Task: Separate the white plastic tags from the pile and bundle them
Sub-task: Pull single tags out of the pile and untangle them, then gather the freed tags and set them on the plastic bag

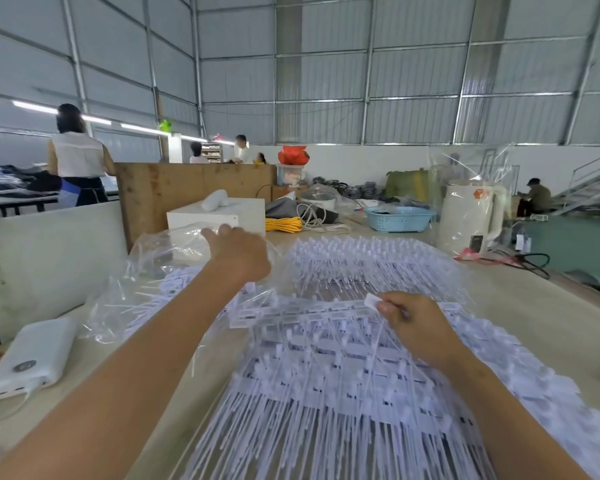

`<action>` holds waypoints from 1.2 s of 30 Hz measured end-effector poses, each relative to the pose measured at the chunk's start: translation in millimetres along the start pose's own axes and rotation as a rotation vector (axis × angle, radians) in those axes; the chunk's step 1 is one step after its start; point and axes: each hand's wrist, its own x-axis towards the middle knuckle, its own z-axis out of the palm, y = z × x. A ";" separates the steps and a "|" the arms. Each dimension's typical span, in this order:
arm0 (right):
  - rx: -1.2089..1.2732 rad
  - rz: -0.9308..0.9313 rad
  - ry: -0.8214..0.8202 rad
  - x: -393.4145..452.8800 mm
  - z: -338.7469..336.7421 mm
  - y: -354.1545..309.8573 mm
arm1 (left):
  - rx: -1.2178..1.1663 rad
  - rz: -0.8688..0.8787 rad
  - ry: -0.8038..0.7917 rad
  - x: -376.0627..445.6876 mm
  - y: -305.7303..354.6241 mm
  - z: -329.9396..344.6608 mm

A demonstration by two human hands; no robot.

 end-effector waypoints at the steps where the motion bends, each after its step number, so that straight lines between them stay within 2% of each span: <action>1: 0.013 -0.018 -0.040 0.2 -1.7 -0.4 | -0.118 0.054 0.154 -8.7 10.8 -9.6; 3: 0.091 -0.011 -0.123 -1.5 -7.5 -1.6 | -0.539 0.260 0.415 -30.6 35.9 -18.7; 4: 0.134 0.002 -0.152 -3.3 -10.4 -2.6 | -0.783 0.360 0.409 -41.6 48.4 -18.4; 6: 0.170 0.014 -0.180 -6.4 -15.1 -5.8 | -1.075 0.445 0.155 -57.3 74.4 -9.5; 8: 0.209 0.020 -0.161 -7.7 -17.5 -8.7 | -1.095 0.432 -0.095 -62.2 98.7 8.3; 9: 0.223 0.021 -0.142 -7.9 -18.4 -9.9 | -1.115 0.418 -0.156 -63.6 107.1 16.9; 11: 0.242 0.000 -0.123 -8.0 -20.3 -9.0 | -1.303 0.418 -0.228 -66.4 117.0 30.8; 13: 0.257 -0.016 -0.145 -9.8 -21.0 -8.6 | -1.456 0.455 -0.251 -68.3 120.6 41.4; 16: 0.221 -0.012 -0.101 -8.1 -20.8 -8.1 | -1.498 0.445 -0.161 -70.6 122.6 47.8; 19: 0.046 -0.011 -0.056 -5.5 -25.2 -7.8 | -1.557 0.429 -0.081 -73.0 123.2 46.5; 23: 0.055 -0.091 -0.085 -6.6 -27.3 -7.3 | -1.439 0.469 0.094 -77.3 126.0 42.3; 30: -0.009 -0.217 0.006 -6.9 -26.2 -9.9 | -1.408 0.447 0.110 -77.6 126.6 35.7; 32: -0.203 -0.238 0.004 -7.3 -26.7 -4.4 | -1.411 0.443 0.020 -79.3 124.4 33.3; 34: -0.331 -0.151 0.014 -7.7 -34.9 5.8 | -1.549 0.406 -0.235 -79.6 120.5 31.4; 36: -0.135 -0.046 0.060 -9.7 -42.3 13.0 | -1.744 0.382 -0.509 -77.6 114.2 27.7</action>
